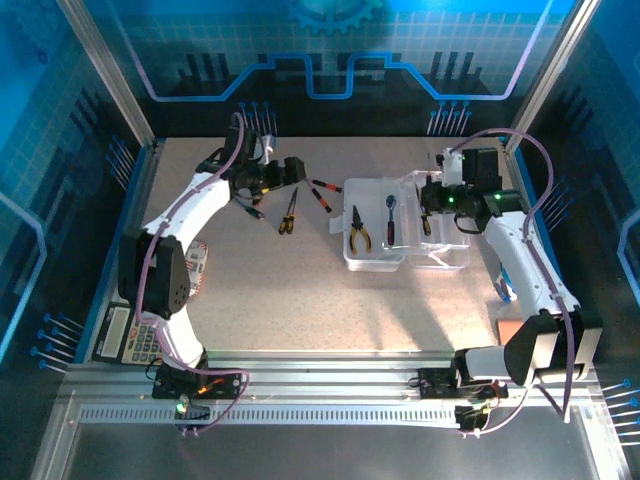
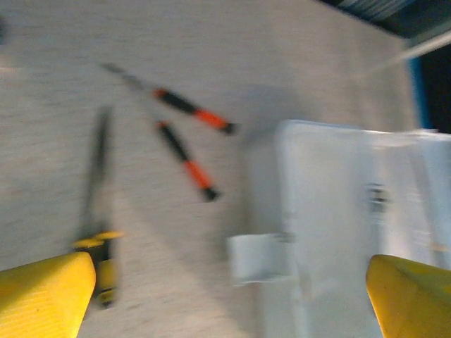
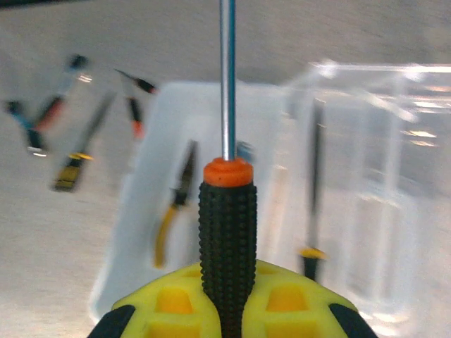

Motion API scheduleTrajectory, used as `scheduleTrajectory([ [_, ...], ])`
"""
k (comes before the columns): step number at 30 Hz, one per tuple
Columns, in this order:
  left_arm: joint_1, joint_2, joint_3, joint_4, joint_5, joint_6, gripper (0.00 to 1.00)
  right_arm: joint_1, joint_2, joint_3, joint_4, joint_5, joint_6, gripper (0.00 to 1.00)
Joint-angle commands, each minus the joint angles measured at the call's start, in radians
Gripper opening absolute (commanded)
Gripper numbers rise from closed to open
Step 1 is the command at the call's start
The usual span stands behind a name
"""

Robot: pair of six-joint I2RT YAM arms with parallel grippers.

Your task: Pack the tool kit

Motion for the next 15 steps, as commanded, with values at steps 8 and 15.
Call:
scheduleTrajectory([
  [8, 0.044, 0.044, -0.002, -0.226, -0.342, 0.145, 0.99, -0.096, 0.079, -0.003, -0.156, 0.274, -0.092, 0.00],
  [15, 0.045, 0.051, -0.024, -0.212, -0.338, 0.142, 0.99, -0.097, 0.135, -0.005, -0.146, 0.279, -0.093, 0.03],
])
